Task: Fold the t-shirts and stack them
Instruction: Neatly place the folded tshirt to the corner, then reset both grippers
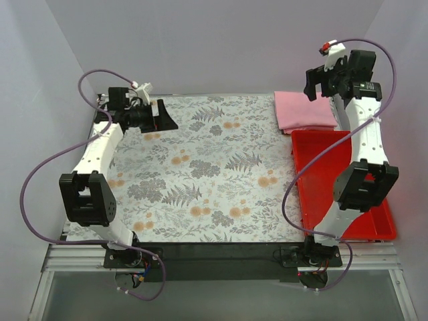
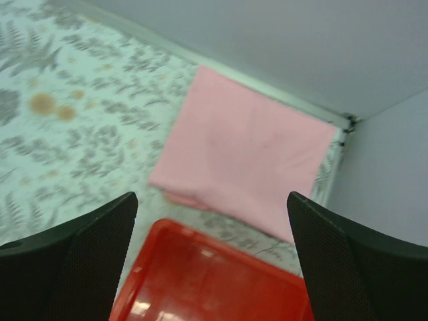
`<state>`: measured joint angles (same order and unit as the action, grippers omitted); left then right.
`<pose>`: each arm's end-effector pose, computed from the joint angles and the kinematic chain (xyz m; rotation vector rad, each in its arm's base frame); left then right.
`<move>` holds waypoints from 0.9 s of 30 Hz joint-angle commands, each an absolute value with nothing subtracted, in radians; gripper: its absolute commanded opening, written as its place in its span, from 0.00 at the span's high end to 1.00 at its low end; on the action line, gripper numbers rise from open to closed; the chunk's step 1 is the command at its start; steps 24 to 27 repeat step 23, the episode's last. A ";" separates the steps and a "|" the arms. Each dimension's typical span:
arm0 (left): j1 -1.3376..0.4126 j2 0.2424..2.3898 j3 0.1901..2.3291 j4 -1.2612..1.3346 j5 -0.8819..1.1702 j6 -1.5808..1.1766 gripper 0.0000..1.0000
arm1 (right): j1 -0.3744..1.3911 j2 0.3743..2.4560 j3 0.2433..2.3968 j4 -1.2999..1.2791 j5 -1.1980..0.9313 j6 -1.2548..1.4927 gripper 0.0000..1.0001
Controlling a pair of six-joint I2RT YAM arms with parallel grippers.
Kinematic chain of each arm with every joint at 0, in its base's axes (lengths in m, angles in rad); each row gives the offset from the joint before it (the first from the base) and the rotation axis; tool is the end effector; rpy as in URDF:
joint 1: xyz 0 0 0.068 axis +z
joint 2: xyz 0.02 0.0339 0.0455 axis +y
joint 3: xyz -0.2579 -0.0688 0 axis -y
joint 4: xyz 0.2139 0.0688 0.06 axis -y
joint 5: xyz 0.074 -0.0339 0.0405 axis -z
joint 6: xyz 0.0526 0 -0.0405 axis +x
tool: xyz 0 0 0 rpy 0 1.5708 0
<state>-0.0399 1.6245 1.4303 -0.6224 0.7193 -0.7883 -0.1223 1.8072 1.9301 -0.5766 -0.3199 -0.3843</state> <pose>0.3314 -0.0479 0.3058 -0.5568 2.4177 -1.2358 0.3958 -0.0320 0.3957 -0.4588 1.9466 -0.0009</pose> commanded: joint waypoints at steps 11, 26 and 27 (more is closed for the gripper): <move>0.137 1.392 1.178 -0.755 0.588 -0.603 0.10 | -0.002 1.318 1.174 -0.693 -0.575 -0.368 0.02; 0.130 1.183 1.018 -0.798 0.580 -0.548 0.10 | 0.051 1.058 0.922 -0.652 -0.534 -0.361 0.02; 0.130 1.183 1.018 -0.798 0.580 -0.548 0.10 | 0.051 1.058 0.922 -0.652 -0.534 -0.361 0.02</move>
